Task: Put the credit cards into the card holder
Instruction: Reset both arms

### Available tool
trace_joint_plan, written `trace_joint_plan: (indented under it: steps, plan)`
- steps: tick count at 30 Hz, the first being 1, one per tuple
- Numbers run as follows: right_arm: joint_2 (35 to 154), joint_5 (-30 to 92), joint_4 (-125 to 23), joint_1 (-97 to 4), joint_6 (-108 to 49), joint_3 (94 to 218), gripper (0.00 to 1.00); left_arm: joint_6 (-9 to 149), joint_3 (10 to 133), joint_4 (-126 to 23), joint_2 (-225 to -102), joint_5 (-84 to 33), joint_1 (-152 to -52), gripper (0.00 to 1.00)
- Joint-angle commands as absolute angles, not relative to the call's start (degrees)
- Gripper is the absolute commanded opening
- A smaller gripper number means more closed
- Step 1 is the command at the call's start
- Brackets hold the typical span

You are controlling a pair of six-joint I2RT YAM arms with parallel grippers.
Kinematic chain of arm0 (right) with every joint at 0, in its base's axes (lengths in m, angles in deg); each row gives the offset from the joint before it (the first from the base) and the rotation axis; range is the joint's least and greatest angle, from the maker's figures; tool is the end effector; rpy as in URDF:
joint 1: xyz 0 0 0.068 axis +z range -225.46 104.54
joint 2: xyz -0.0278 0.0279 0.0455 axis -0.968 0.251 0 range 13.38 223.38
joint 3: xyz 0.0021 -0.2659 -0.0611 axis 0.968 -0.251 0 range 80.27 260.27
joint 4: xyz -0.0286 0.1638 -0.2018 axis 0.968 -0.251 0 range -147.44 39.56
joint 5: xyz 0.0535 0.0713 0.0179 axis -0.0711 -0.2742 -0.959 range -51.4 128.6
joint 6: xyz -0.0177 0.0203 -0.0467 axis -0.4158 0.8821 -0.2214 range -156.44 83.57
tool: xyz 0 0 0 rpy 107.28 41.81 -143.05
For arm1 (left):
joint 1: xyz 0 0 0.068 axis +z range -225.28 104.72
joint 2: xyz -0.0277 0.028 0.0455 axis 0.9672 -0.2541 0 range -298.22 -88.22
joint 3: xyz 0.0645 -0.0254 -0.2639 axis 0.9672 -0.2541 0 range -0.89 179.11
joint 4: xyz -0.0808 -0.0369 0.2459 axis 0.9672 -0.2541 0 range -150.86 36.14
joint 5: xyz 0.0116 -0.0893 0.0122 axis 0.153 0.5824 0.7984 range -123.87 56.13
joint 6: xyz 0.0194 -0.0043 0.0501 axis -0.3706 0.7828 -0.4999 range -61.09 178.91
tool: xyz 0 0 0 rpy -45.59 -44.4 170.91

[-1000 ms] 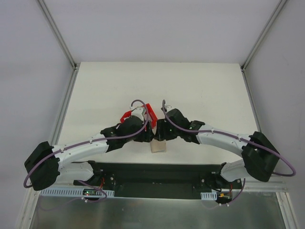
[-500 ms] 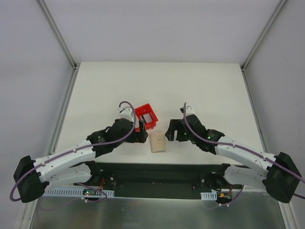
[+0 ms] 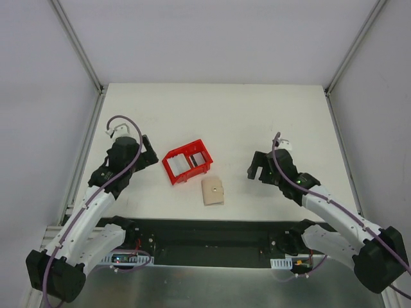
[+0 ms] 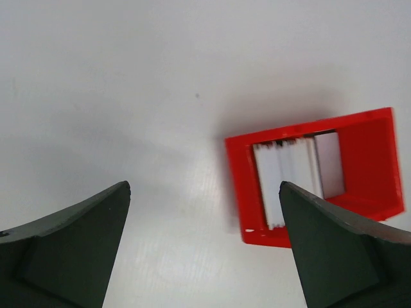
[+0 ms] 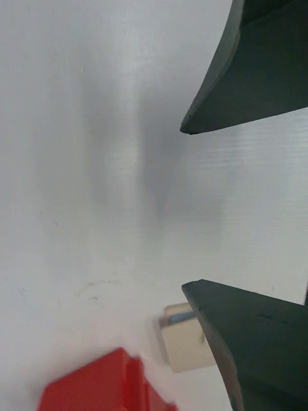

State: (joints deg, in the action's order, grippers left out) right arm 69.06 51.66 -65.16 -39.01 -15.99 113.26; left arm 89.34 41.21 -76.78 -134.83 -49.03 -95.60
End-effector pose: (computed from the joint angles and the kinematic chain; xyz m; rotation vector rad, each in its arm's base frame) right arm 0.1710 0.1164 0.2264 -0.1846 2.2127 0.2986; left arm 0.1755 -0.0552 0.2961 -0.3434 2.0142 -0.2857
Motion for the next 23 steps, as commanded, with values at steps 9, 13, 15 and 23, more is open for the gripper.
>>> trace_joint_plan:
  steps: [9, 13, 15, 23]
  plan:
    - [58.38, 80.33, -68.02, -52.96, -27.55, 112.09, 0.96, 98.0, 35.67, -79.97, -135.07, -52.58, -90.84, 0.99]
    - [60.74, 82.02, -61.18, -55.41, -32.29, 107.96, 0.96, 98.02, 35.93, -79.97, -135.24, -53.03, -90.84, 0.99]
    - [63.37, 83.59, -54.78, -57.35, -35.97, 104.72, 0.96, 98.11, 36.2, -79.88, -135.42, -53.56, -90.84, 0.99]
    - [72.95, 75.79, -37.27, -68.16, -39.41, 100.92, 0.96, 97.75, 34.79, -78.57, -134.45, -54.87, -90.84, 0.99]
